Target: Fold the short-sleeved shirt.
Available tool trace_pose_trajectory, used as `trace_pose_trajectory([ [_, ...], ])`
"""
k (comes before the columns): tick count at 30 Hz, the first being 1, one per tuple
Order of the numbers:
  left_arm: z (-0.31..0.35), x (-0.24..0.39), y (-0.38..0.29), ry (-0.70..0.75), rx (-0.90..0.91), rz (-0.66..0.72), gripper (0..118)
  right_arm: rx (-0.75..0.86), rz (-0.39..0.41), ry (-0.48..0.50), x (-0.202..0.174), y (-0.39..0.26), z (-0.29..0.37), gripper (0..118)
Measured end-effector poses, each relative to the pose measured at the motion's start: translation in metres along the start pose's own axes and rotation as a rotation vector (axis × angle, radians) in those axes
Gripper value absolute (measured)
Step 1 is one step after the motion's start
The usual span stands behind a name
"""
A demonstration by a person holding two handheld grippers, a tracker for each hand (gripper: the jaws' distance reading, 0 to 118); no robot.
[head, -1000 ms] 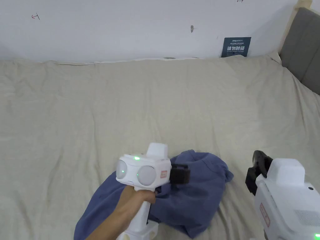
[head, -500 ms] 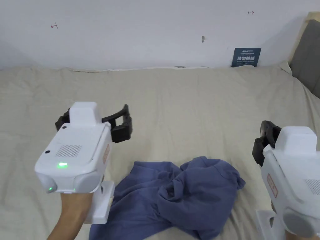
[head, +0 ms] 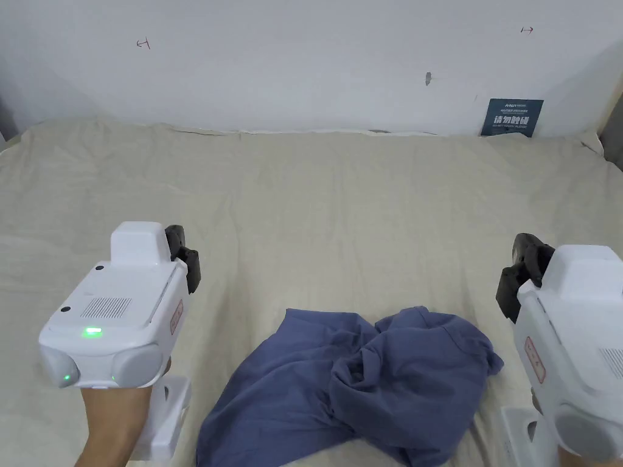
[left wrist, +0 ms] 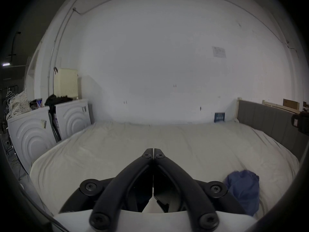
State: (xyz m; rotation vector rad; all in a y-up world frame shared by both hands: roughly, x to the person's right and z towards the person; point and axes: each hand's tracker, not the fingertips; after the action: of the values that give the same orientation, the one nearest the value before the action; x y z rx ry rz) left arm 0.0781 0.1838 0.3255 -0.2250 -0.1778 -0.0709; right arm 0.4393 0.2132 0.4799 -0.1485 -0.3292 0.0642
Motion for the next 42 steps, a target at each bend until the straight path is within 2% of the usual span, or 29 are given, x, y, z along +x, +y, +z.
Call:
trace_pose_trajectory([
  [2,-0.01,-0.001,-0.004,-0.002,-0.148,0.011,0,-0.005,0.001,-0.002,0.0,-0.002,0.0,1],
  [6,-0.026,-0.01,-0.047,-0.077,-0.423,0.129,0,-0.022,-0.004,-0.003,0.002,-0.009,-0.001,1],
  [9,-0.026,-0.01,-0.083,-0.108,-0.551,0.197,0,-0.037,0.0,0.002,0.002,-0.014,-0.002,1],
  [15,-0.005,0.008,-0.137,-0.136,-0.695,0.155,1,-0.073,-0.003,0.011,0.001,-0.025,-0.006,1],
  [16,-0.003,0.011,-0.143,-0.12,-0.705,0.155,7,-0.077,-0.005,0.015,0.001,-0.027,-0.007,1],
  [17,-0.002,0.014,-0.148,-0.115,-0.713,0.161,31,-0.082,-0.006,0.018,0.0,-0.029,-0.007,1],
  [19,-0.005,0.016,-0.162,-0.124,-0.757,0.164,88,-0.09,-0.005,0.024,-0.001,-0.032,-0.007,1],
  [20,-0.006,0.019,-0.166,-0.122,-0.77,0.163,109,-0.094,-0.005,0.025,-0.001,-0.034,-0.008,1],
  [21,-0.006,0.023,-0.169,-0.119,-0.762,0.161,111,-0.101,-0.006,0.028,-0.001,-0.035,-0.008,1],
  [25,-0.011,0.036,-0.183,-0.082,-0.787,0.124,94,-0.116,-0.01,0.032,0.001,-0.039,-0.009,1],
  [27,-0.012,0.043,-0.192,-0.084,-0.81,0.12,66,-0.122,-0.014,0.029,0.002,-0.042,-0.009,1],
  [29,-0.008,0.052,-0.193,-0.062,-0.776,0.077,62,-0.132,-0.018,0.028,0.004,-0.044,-0.01,1],
  [30,0.001,0.055,-0.184,-0.049,-0.781,0.066,50,-0.138,-0.019,0.026,0.005,-0.045,-0.01,1],
  [31,0.004,0.057,-0.181,-0.061,-0.774,0.063,30,-0.142,-0.019,0.023,0.007,-0.047,-0.01,1],
  [32,0.005,0.059,-0.178,-0.08,-0.766,0.058,6,-0.146,-0.019,0.018,0.009,-0.049,-0.01,1],
  [35,0.001,0.059,-0.172,-0.131,-0.775,0.091,5,-0.184,-0.033,0.015,0.015,-0.057,-0.016,2],
  [36,0.004,0.059,-0.166,-0.125,-0.751,0.116,5,-0.198,-0.042,0.019,0.019,-0.061,-0.019,6],
  [38,0.01,0.053,-0.156,-0.155,-0.674,0.125,5,-0.274,-0.057,0.01,0.026,-0.069,-0.032,16],
  [39,0.012,0.052,-0.148,-0.168,-0.643,0.109,5,-0.309,-0.071,0.009,0.03,-0.074,-0.04,25],
  [40,0.014,0.052,-0.14,-0.18,-0.608,0.097,5,-0.342,-0.086,0.008,0.033,-0.078,-0.048,25],
  [41,0.015,0.051,-0.132,-0.204,-0.572,0.096,5,-0.388,-0.097,0.006,0.037,-0.084,-0.06,30],
  [42,0.01,0.046,-0.132,-0.221,-0.552,0.098,5,-0.439,-0.107,0.003,0.04,-0.089,-0.073,40],
])
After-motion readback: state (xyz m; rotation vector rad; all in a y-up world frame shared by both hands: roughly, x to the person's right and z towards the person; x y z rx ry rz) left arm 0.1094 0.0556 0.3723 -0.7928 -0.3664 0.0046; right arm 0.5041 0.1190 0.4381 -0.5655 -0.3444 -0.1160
